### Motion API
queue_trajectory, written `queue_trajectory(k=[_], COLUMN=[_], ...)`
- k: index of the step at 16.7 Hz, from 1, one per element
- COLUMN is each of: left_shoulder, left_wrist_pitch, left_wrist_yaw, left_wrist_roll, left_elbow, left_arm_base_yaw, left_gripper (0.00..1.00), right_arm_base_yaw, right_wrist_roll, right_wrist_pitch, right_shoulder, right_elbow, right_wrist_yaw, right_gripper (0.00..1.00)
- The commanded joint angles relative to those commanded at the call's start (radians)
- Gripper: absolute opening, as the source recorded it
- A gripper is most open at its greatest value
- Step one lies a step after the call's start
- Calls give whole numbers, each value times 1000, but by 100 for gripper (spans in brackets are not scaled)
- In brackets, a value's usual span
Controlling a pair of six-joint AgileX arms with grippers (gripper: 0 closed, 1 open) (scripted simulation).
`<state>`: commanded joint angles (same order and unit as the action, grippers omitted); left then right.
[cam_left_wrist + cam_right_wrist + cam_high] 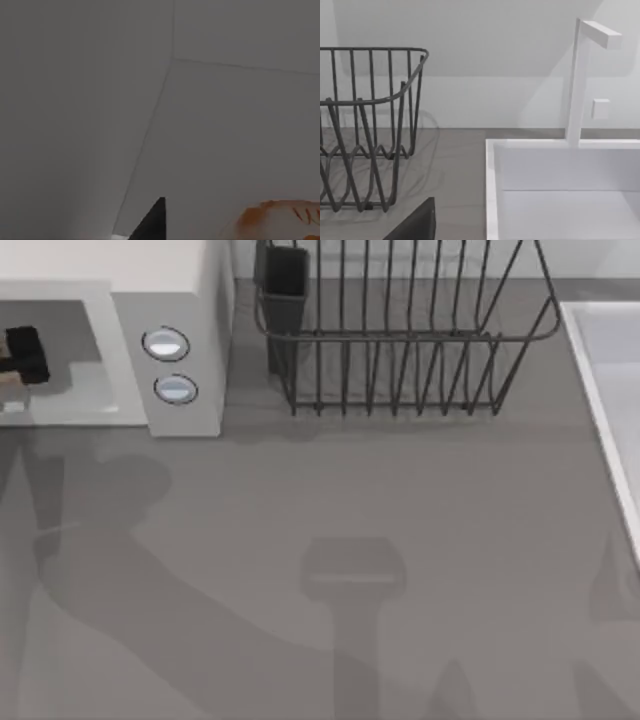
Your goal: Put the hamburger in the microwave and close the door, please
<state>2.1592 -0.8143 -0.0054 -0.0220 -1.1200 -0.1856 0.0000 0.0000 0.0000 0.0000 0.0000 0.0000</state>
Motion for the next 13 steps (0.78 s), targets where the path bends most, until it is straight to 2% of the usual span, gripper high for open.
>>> queue_trajectory(k=[6, 13], left_shoulder=[-110, -238], left_wrist_pitch=[-156, -267], left_wrist_yaw=[7, 81], left_wrist_roll=[-13, -47], left_elbow=[192, 488], left_arm_base_yaw=[-39, -102], left_gripper=[100, 100], right_arm_base_yaw=[0, 0], right_wrist_roll=[0, 0], right_wrist_pitch=[0, 0], right_shoulder=[0, 0], right_elbow=[0, 0], right_wrist_yaw=[0, 0], right_gripper=[100, 100])
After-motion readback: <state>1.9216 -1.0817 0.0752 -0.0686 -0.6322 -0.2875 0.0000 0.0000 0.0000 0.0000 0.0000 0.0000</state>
